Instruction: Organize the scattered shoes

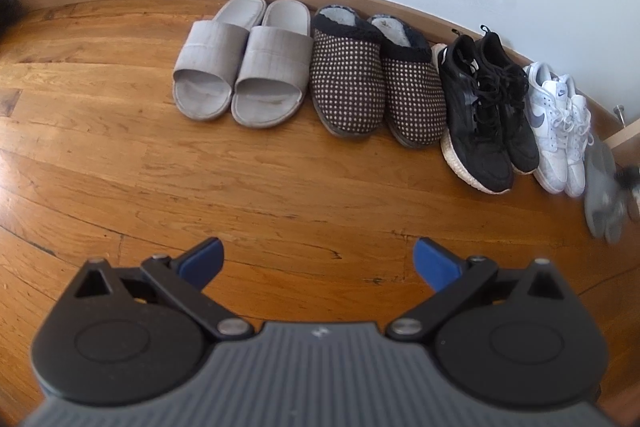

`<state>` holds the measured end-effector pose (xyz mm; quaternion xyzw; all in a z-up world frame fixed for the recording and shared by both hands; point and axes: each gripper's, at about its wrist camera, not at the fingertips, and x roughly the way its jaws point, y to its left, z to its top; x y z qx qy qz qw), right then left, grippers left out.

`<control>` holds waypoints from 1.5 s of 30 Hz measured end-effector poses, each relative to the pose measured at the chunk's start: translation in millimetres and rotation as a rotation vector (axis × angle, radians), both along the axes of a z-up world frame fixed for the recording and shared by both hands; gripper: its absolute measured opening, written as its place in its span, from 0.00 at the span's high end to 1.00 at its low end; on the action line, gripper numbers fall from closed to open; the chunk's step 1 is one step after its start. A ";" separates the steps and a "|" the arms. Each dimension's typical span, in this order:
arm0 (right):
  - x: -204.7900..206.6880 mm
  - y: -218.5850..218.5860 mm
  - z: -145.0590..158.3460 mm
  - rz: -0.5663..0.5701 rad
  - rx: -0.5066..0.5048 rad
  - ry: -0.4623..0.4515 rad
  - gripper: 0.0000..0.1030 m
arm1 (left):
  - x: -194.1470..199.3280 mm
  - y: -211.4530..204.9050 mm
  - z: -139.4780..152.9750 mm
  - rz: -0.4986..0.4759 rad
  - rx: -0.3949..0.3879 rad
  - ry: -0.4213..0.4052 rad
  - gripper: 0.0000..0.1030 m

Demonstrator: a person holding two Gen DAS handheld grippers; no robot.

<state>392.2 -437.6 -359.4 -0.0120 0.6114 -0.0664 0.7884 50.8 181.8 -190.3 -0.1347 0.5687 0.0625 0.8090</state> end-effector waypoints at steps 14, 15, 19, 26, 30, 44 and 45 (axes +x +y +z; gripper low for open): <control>29.3 34.5 18.9 -0.209 0.001 -0.280 0.35 | -2.6 -1.2 18.8 -0.047 0.036 -0.123 0.00; 18.1 37.6 30.8 -0.237 0.012 -0.338 0.32 | -4.2 0.3 19.0 -0.043 0.037 -0.124 0.00; -23.0 97.1 64.5 -0.042 0.125 -0.414 0.32 | -13.0 6.7 15.3 -0.024 0.039 -0.095 0.00; -71.5 313.9 98.2 0.728 0.188 -0.436 0.18 | -14.4 9.2 20.0 -0.003 0.048 -0.104 0.00; -22.6 401.0 93.9 0.759 0.253 -0.395 0.16 | -19.2 12.2 21.6 -0.005 0.037 -0.110 0.00; 49.4 458.4 6.5 0.276 0.258 -0.247 0.84 | -32.5 38.4 8.4 0.067 0.007 -0.054 0.00; 41.9 456.3 8.7 0.221 0.248 -0.287 0.84 | -33.2 37.9 9.0 0.065 0.005 -0.056 0.00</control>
